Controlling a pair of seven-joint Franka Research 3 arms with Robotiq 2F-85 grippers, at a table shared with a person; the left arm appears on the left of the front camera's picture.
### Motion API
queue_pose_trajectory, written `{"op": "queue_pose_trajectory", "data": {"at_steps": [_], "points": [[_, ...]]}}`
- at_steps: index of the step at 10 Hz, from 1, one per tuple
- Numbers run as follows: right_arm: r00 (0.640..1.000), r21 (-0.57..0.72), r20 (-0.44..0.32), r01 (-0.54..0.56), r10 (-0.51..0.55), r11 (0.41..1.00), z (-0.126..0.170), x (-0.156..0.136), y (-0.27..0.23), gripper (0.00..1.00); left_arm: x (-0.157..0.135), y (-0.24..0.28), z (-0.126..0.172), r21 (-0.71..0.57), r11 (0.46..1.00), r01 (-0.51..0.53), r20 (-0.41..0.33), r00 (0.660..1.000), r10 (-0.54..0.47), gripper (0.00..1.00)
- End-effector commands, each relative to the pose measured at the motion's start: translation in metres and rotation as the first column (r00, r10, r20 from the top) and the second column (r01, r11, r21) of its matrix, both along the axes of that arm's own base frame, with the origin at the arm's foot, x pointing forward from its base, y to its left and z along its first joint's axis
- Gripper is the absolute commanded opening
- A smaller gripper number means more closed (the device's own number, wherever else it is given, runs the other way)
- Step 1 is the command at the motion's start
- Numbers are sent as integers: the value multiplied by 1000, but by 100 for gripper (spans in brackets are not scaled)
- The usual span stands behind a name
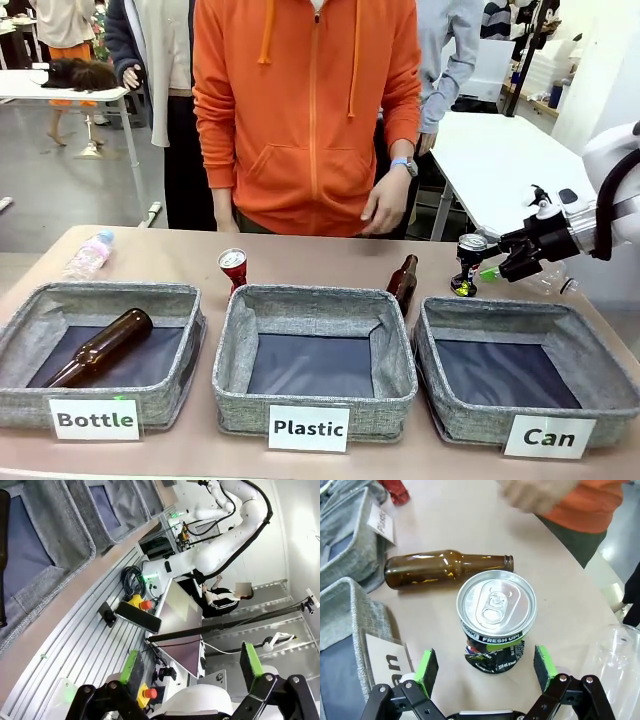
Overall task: Sort the can waste into the basket.
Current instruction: Pick up the can waste from the table and place it in the right Fabric basket.
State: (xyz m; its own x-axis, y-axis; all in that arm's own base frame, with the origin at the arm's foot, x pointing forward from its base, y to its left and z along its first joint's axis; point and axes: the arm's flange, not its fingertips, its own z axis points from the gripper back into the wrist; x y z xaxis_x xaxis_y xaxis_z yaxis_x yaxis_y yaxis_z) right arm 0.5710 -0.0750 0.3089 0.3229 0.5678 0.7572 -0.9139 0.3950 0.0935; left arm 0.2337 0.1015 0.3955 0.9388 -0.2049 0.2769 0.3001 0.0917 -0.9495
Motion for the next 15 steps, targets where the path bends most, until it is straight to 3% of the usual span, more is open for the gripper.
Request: {"op": "queue_pose_trajectory", "data": {"at_steps": [1,5,6,7,10,11,12,15], "points": [[998,60,62,-4,0,998,-10,9,-1,100,-4,2,3,-18,1000,-4,9,1000,4,100],[999,103,35,-10,6,995,-25,19,9,100,-4,2,3,-18,1000,-4,9,1000,4,100],[999,59,30,11,-13,998,-24,14,3,100,-4,2,3,-18,1000,-4,9,1000,4,100],[999,50,26,-47,46,998,-6,-8,-10,100,-4,2,3,-18,1000,-4,9,1000,4,100],[994,55,92,49,-54,997,99,-122,-75,100,-4,2,3,-18,1000,-4,9,1000,4,100],[994,69,78,73,-78,995,122,-155,-101,100,-4,2,3,-18,1000,-4,9,1000,4,100],[994,119,72,68,-77,991,133,-192,-118,100,-4,2,3,-18,1000,-4,9,1000,4,100],[986,259,15,155,-164,953,128,-264,-153,100,-4,2,3,-18,1000,-4,9,1000,4,100]]}}
